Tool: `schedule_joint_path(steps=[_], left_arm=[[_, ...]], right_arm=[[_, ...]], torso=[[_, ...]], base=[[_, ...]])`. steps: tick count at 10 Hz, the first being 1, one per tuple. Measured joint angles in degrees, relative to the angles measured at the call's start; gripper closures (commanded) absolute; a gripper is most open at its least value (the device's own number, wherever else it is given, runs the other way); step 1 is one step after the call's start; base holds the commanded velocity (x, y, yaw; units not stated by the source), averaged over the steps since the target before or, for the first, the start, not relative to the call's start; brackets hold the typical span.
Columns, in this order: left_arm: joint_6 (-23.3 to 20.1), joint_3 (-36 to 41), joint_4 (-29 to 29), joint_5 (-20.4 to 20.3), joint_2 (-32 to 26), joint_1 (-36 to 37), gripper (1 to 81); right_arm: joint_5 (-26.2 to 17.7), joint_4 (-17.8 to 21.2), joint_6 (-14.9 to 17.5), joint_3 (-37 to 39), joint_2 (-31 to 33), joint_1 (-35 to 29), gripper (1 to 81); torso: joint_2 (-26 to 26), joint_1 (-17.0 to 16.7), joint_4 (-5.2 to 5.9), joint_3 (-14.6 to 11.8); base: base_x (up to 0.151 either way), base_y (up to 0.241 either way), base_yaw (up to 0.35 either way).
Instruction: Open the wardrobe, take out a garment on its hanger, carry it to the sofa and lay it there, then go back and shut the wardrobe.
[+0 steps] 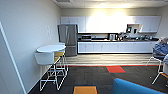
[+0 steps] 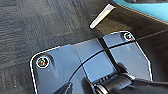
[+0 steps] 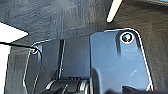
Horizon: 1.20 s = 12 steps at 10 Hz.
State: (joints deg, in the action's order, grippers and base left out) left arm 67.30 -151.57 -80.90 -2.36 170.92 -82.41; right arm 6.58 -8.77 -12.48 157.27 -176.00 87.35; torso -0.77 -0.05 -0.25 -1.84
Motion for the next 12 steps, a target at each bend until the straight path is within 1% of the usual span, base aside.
schedule_joint_path(steps=[12], left_arm=[[0.0, 0.0, -0.2, 0.06, 0.5, -0.28, 1.0]], right_arm=[[0.05, 0.01, 0.0, 0.32, 0.3, 0.02, 1.0]], torso=[[0.0, 0.02, 0.0, 0.0]], base=[[0.0, 0.0, 0.29]])
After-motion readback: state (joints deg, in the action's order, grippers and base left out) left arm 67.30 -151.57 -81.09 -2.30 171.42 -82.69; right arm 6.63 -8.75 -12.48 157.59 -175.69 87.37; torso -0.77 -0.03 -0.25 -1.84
